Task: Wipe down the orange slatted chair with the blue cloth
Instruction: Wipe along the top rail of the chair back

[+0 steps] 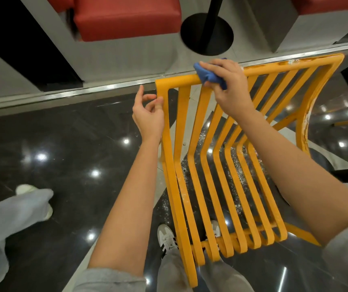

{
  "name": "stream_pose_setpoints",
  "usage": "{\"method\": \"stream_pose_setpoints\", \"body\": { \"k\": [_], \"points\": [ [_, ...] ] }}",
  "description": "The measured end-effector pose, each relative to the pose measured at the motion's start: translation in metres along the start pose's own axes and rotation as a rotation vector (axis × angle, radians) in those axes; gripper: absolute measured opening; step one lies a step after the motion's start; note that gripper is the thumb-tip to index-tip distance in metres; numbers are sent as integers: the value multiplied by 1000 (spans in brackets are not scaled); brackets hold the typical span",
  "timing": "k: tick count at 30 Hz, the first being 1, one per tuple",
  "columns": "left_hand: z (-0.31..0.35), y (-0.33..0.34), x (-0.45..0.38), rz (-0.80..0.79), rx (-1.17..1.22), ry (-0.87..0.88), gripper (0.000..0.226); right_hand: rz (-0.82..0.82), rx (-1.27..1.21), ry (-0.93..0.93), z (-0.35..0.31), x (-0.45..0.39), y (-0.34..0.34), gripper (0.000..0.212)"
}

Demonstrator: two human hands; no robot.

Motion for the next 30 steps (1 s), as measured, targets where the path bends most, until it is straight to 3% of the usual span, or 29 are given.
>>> {"method": "stream_pose_setpoints", "body": {
  "k": [3, 9, 16, 19, 23, 27, 30],
  "points": [
    [-2, 0, -3, -12, -5, 1, 64, -12, -23, 63, -18, -11, 13, 38],
    [-8, -5, -13, -63, -5, -6, 77, -182, -65, -116, -82, -24, 53, 42],
    [-2, -6, -14, -89, -64, 7, 83, -177, -158, -94, -51, -11, 0, 27],
    [24, -1, -11, -181, -207, 95, 88, -82, -197, -8, -27, -18, -49, 24],
    [71, 32, 3, -263, -529, 400, 77, 68, -119, 78, 17, -28, -94, 33],
    [73, 62, 14, -271, -917, 572, 55, -137, -37, 148, 41, -19, -63, 48],
    [59, 63, 15, -245, -1093, 659, 49, -174, 182, 77, 37, -18, -35, 43]
  ]
}}
Point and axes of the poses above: each hand's wrist, its own x-axis away from the middle knuckle, its own y-axis out of the palm, z = x × y, the point moved 6 cm from there along -x, towards the middle knuckle, and after that the axes turned 2 degrees about -z, right-handed, at the moved point
